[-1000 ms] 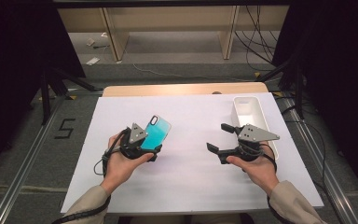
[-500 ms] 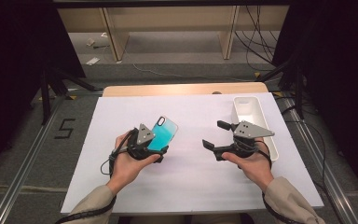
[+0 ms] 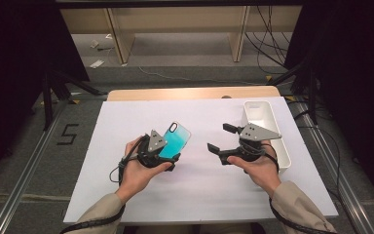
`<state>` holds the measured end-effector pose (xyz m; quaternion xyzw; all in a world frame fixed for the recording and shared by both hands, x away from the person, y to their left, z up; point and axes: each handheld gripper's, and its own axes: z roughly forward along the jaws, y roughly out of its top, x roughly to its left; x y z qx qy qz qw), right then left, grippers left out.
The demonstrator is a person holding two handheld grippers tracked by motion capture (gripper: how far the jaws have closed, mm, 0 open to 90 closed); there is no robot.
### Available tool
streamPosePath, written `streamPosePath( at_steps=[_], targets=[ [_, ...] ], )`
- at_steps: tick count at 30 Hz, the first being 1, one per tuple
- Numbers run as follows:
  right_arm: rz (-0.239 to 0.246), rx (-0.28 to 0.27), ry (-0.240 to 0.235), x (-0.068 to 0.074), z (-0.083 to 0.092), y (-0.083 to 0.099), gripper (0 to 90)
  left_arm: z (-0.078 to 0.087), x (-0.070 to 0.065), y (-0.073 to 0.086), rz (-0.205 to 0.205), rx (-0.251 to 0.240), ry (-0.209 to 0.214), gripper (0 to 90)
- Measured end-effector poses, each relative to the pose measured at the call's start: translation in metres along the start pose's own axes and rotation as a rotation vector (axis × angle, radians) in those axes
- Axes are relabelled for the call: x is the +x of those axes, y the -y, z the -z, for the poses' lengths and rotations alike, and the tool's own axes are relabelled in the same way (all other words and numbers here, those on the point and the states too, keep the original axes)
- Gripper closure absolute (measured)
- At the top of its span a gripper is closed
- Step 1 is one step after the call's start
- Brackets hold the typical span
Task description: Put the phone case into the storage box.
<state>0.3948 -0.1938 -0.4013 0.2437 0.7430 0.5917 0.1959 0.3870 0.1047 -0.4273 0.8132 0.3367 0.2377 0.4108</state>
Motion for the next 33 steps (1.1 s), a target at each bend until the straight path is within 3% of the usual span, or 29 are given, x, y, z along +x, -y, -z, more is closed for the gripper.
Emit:
streamPosePath(
  at_steps=[33],
  targets=[
    [-0.033, -0.003, -0.009, -0.004, -0.027, -0.005, 11.6, -0.012, -0.025, -0.011, -0.047, -0.012, 0.050, 16.9]
  ],
)
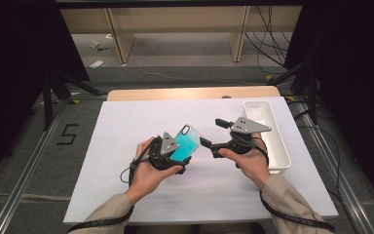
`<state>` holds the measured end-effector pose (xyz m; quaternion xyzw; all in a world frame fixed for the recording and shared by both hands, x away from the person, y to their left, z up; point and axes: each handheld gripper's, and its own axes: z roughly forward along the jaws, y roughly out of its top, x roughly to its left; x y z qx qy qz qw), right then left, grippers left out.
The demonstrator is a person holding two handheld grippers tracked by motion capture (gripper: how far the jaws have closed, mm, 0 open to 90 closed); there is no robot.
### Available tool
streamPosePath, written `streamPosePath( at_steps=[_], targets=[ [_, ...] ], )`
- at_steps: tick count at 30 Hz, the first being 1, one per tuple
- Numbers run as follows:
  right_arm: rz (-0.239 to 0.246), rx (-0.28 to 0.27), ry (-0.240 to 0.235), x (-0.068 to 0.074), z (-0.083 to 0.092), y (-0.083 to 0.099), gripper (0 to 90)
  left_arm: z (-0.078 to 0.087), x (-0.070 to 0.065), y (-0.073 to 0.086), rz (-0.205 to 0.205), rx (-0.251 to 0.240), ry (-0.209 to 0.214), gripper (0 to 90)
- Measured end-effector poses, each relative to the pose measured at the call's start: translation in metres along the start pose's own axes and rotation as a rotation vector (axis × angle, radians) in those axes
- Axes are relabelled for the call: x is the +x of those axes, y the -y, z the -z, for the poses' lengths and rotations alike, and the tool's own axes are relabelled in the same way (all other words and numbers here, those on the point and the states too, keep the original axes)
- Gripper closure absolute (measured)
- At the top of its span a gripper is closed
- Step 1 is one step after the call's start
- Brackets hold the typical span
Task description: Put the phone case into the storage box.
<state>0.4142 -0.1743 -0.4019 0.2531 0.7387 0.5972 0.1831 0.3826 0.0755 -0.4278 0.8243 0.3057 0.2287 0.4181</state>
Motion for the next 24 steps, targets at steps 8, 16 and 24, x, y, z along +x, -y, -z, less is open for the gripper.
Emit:
streamPosePath(
  at_steps=[8, 16, 24],
  targets=[
    [-0.005, 0.001, -0.006, 0.001, -0.007, 0.000, 12.0, -0.003, -0.007, -0.003, -0.017, 0.002, 0.010, 16.9],
    [-0.012, 0.009, -0.013, 0.001, -0.015, 0.000, 12.6, -0.006, -0.013, -0.005, -0.026, -0.004, 0.022, 16.9],
    [-0.023, 0.014, -0.015, 0.001, -0.022, 0.000, 13.5, -0.009, -0.017, -0.007, -0.038, -0.004, 0.030, 16.9]
  ],
)
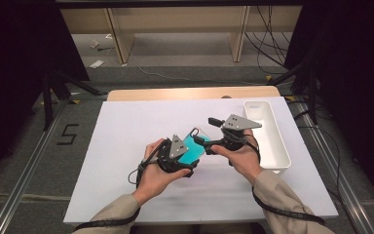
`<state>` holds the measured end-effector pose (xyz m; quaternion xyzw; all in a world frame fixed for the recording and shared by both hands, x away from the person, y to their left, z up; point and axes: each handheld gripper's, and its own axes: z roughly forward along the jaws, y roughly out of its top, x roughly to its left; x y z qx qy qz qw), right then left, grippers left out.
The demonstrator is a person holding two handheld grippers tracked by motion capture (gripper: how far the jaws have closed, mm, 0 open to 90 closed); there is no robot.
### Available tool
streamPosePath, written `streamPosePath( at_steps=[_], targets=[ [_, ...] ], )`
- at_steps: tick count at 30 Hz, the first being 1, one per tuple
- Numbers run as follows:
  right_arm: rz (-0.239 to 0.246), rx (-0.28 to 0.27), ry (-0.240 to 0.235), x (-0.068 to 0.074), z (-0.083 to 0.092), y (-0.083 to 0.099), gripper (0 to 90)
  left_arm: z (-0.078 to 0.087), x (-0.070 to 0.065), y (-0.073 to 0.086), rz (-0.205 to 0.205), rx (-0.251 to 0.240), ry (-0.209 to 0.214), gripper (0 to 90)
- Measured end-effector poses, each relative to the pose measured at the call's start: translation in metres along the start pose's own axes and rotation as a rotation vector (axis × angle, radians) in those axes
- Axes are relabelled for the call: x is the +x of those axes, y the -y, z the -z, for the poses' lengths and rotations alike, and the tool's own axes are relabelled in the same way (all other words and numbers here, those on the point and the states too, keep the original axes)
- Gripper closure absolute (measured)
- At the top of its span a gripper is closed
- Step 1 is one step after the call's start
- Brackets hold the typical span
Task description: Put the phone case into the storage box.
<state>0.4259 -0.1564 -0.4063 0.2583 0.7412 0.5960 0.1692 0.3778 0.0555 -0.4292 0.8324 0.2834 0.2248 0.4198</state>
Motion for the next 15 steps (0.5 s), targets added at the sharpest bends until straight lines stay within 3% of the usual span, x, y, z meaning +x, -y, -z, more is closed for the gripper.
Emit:
streamPosePath(
  at_steps=[15],
  targets=[
    [-0.019, 0.014, -0.008, -0.0011, -0.0102, 0.0032, 19.3, -0.0007, -0.0030, -0.0006, 0.011, 0.003, 0.005, 16.9]
  ],
)
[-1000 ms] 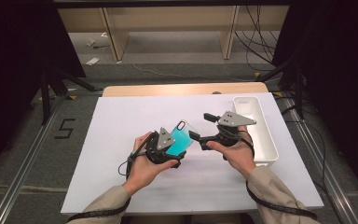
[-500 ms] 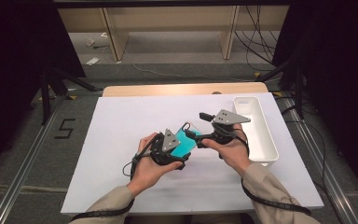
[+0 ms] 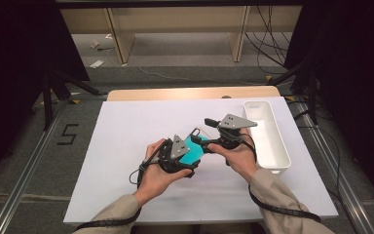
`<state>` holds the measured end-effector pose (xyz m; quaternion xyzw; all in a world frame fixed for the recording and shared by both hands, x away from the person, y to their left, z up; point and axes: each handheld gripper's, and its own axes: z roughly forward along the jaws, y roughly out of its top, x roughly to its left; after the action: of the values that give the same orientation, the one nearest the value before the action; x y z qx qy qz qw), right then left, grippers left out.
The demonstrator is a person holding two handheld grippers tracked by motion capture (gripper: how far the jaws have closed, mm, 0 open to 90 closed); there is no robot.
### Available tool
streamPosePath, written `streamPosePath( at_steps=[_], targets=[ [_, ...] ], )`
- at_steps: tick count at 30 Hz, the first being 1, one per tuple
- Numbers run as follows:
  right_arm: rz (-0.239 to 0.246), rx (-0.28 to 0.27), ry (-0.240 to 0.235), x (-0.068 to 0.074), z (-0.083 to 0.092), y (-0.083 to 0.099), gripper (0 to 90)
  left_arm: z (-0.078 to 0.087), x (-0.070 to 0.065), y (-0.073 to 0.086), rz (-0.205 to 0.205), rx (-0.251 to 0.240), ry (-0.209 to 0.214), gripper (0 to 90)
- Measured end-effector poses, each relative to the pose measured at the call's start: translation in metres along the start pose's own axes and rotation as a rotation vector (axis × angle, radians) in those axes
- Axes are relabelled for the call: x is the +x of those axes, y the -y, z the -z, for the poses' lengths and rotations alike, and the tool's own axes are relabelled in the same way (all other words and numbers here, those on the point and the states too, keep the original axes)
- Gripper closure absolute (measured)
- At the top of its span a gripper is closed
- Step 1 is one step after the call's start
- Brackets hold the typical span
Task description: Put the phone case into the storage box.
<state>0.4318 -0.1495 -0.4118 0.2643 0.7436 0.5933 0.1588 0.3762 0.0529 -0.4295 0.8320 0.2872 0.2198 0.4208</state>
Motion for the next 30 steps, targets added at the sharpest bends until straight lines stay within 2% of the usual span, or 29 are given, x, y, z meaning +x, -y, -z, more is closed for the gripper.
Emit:
streamPosePath(
  at_steps=[4, 6, 9, 13, 16, 22, 23, 29, 30],
  targets=[
    [-0.004, 0.007, 0.003, -0.0002, -0.0011, 0.0014, 24.3, -0.0004, -0.0005, -0.0002, -0.009, -0.003, -0.001, 16.9],
    [-0.008, 0.000, 0.014, 0.0000, -0.0011, 0.0022, 32.0, -0.0002, -0.0008, -0.0003, -0.006, -0.002, 0.002, 16.9],
    [-0.009, 0.000, 0.014, 0.0008, -0.0008, 0.0013, 36.9, -0.0006, -0.0007, 0.0000, -0.006, -0.003, 0.000, 16.9],
    [-0.022, 0.003, 0.010, 0.0002, -0.0013, 0.0023, 40.4, -0.0008, -0.0005, 0.0003, -0.007, 0.001, 0.001, 16.9],
    [-0.049, 0.015, 0.004, -0.0005, -0.0029, 0.0045, 44.4, -0.0008, -0.0006, -0.0001, -0.010, -0.003, -0.001, 16.9],
    [-0.063, 0.020, -0.004, 0.0002, -0.0043, 0.0058, 50.9, -0.0008, -0.0005, -0.0002, -0.010, -0.005, 0.000, 16.9],
    [-0.064, 0.020, -0.008, 0.0002, -0.0046, 0.0058, 51.7, -0.0008, 0.0004, -0.0005, -0.025, -0.012, -0.012, 16.9],
    [-0.078, 0.020, -0.013, -0.0003, -0.0049, 0.0071, 57.3, -0.0005, -0.0005, -0.0007, -0.017, -0.011, -0.008, 16.9],
    [-0.092, 0.018, -0.019, -0.0006, -0.0050, 0.0079, 59.0, -0.0007, -0.0006, -0.0005, -0.015, -0.011, -0.006, 16.9]
  ],
)
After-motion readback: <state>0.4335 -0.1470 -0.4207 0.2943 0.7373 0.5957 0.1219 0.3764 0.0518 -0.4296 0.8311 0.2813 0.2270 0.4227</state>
